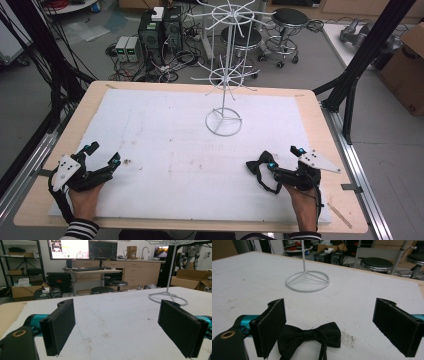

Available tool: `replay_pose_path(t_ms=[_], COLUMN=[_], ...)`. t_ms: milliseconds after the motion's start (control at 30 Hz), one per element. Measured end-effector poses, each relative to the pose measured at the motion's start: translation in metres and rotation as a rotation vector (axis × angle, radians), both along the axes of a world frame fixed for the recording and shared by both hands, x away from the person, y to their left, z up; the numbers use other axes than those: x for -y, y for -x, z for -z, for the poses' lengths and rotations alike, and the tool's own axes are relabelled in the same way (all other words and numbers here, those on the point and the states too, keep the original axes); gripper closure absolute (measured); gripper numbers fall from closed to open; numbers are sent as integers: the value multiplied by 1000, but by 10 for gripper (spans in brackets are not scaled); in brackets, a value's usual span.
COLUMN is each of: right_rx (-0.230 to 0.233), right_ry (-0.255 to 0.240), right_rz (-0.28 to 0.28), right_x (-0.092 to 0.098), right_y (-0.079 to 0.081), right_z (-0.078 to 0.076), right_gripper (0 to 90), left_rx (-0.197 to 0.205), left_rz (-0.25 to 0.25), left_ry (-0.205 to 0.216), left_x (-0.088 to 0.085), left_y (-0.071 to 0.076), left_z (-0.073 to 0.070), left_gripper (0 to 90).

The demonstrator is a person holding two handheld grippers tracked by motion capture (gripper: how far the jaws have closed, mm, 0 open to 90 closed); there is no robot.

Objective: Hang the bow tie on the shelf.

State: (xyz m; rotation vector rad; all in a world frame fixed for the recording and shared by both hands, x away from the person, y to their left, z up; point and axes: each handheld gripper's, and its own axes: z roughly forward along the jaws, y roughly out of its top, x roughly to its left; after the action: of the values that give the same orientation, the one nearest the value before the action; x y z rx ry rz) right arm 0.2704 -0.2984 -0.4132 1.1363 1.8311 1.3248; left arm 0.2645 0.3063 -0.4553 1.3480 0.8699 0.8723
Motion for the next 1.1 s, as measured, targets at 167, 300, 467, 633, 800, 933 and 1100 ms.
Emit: replay_pose_path(t_ms=[167,300,467,633,800,933,1100], right_rx=[-56,-131,-245,-309,-374,-434,-479], right_ry=[68,134,187,259,317,347,380], right_rz=[-20,-70,-108,-129,-135,-112,-126], right_x=[-2,-2,-2,-6,-10,-11,-13], right_y=[-6,-12,-22,-26,-30,-32,-34], right_z=[-10,-15,-19,-18,-12,-8,-4], right_gripper=[149,182,197,239,279,387,461], left_rx=[2,2,3,3,4,5,6], left_rz=[0,0,0,0,0,0,0], left_ry=[-2,-2,0,-1,-3,-2,2], left_x=[0,0,0,0,0,0,0], left_y=[0,0,0,0,0,1,1], left_z=[0,0,0,0,0,0,0], left_gripper=[147,147,147,147,147,147,147])
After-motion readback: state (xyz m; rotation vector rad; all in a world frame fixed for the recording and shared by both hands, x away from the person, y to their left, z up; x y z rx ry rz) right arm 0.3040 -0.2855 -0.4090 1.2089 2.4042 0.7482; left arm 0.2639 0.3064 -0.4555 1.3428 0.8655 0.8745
